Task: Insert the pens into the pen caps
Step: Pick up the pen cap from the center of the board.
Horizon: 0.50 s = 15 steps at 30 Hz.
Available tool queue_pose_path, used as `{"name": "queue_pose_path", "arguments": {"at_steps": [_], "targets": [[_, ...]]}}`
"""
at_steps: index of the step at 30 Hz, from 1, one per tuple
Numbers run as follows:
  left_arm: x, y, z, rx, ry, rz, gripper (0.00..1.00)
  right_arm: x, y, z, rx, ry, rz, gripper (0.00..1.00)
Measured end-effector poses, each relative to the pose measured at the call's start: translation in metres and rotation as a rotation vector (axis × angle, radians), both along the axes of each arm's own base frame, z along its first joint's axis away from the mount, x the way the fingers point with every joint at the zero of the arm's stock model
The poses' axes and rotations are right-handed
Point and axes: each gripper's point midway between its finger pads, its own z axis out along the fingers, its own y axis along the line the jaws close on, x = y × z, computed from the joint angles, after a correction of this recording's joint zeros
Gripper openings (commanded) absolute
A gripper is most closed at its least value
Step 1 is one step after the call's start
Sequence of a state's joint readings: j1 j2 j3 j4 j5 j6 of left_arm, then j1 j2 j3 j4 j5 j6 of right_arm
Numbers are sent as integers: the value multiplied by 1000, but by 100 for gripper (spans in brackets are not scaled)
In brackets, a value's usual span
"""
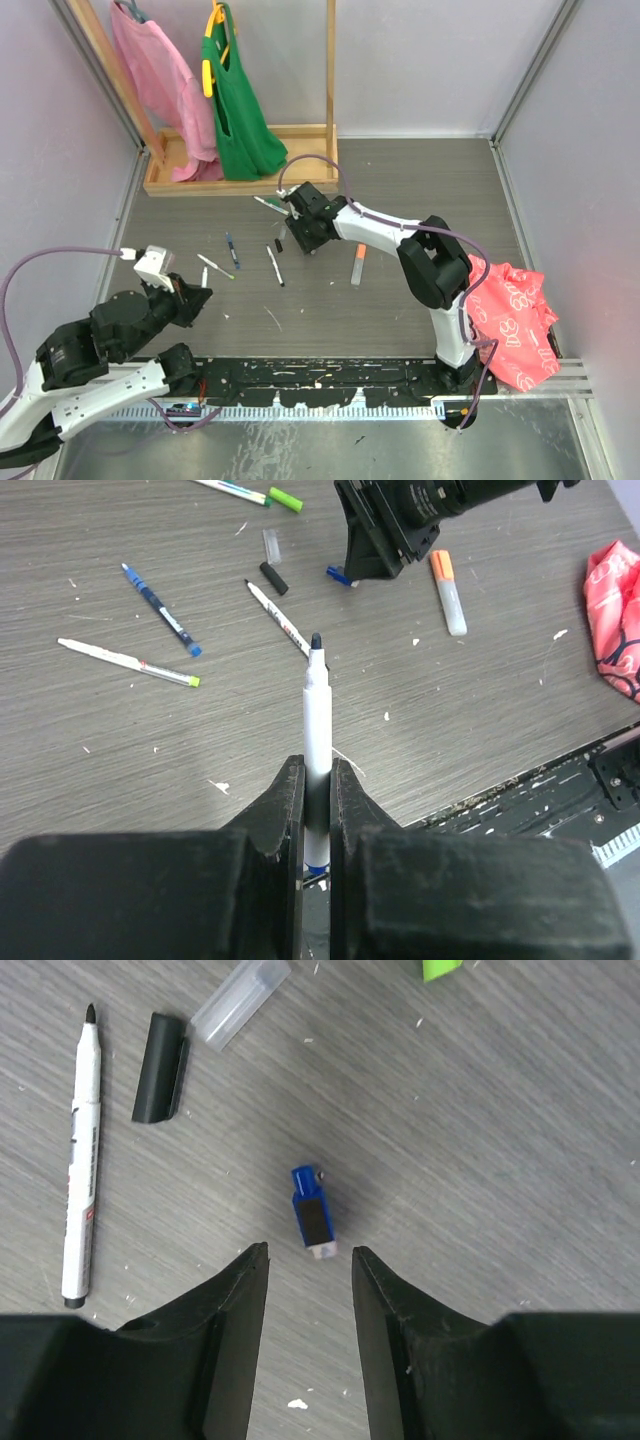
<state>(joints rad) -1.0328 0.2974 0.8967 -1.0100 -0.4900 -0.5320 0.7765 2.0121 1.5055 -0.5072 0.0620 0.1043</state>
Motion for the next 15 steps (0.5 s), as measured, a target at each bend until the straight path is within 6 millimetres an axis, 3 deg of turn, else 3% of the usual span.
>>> {"name": "queue_pose_path", "arguments": {"at_steps": [6, 15], "targets": [[4, -13, -13, 82, 49, -20, 0, 12, 4, -6, -26, -12, 21, 42], [4, -14, -16, 102, 51, -32, 0, 8, -1, -29, -82, 27, 49, 35]]}}
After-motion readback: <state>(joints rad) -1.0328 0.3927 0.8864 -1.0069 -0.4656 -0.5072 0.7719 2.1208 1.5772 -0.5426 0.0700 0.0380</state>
